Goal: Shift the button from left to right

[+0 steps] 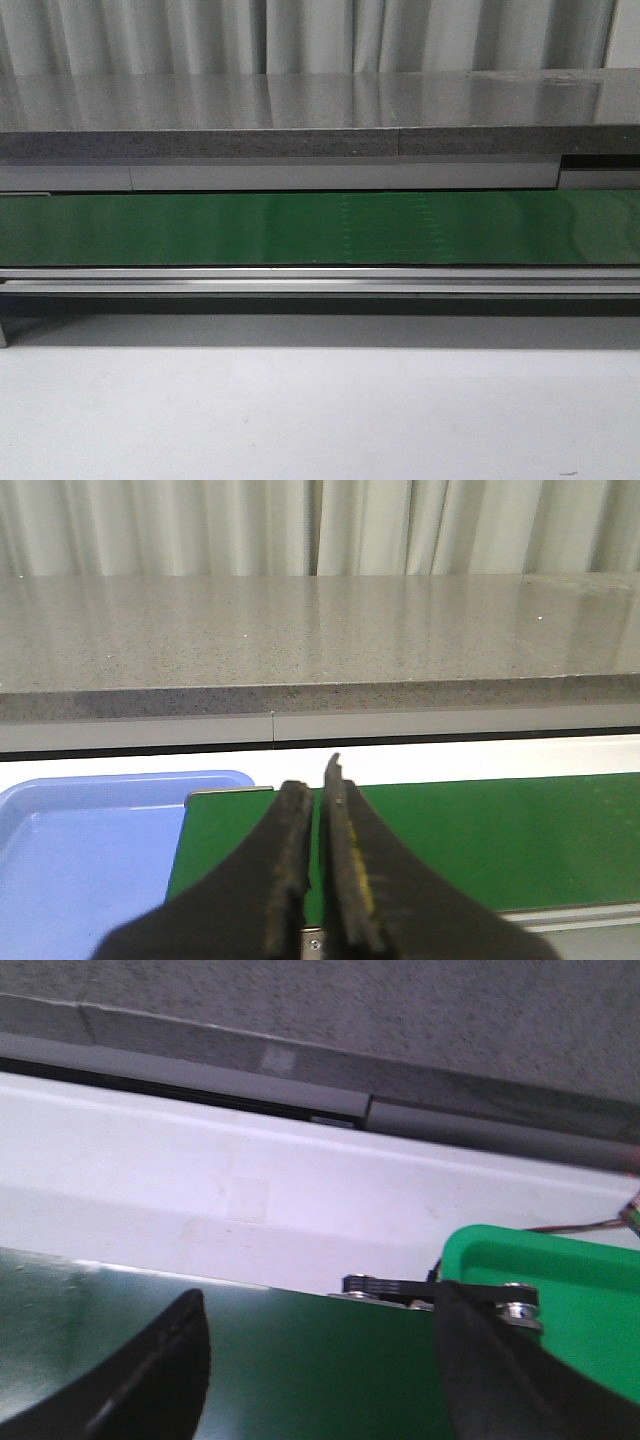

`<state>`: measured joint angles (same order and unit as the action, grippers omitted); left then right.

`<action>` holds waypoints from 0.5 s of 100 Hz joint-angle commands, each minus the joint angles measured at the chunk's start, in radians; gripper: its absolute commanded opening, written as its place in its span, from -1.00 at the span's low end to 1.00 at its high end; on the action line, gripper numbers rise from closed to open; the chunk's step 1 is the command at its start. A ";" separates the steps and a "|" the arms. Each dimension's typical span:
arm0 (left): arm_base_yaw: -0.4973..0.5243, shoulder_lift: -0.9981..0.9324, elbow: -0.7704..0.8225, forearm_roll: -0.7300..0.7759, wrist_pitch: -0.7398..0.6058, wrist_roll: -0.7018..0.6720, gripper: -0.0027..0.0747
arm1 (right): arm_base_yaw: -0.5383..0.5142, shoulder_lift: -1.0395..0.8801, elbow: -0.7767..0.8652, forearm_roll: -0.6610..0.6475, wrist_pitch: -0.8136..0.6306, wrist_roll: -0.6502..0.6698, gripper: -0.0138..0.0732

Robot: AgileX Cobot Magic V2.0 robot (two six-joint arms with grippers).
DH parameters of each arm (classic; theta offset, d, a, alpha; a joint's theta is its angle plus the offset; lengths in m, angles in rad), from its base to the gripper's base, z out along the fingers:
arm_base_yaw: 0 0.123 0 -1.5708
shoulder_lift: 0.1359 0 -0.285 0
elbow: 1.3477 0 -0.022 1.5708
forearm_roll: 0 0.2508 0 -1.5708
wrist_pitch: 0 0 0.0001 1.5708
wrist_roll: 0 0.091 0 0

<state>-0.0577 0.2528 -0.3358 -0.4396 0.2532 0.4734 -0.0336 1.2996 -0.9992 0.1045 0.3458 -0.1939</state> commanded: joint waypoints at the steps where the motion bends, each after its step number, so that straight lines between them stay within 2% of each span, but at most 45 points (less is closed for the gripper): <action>1: -0.008 0.007 -0.027 -0.018 -0.071 0.002 -0.92 | 0.050 -0.109 0.057 0.006 -0.141 0.000 0.36; 25: -0.008 0.007 -0.027 -0.018 -0.071 0.002 -0.92 | 0.151 -0.331 0.309 0.024 -0.291 0.001 0.36; 50: -0.008 0.007 -0.027 -0.018 -0.071 0.002 -0.92 | 0.171 -0.621 0.544 0.032 -0.346 0.001 0.36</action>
<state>-0.0577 0.2528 -0.3358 -0.4396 0.2532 0.4734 0.1351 0.7829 -0.4926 0.1237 0.0919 -0.1930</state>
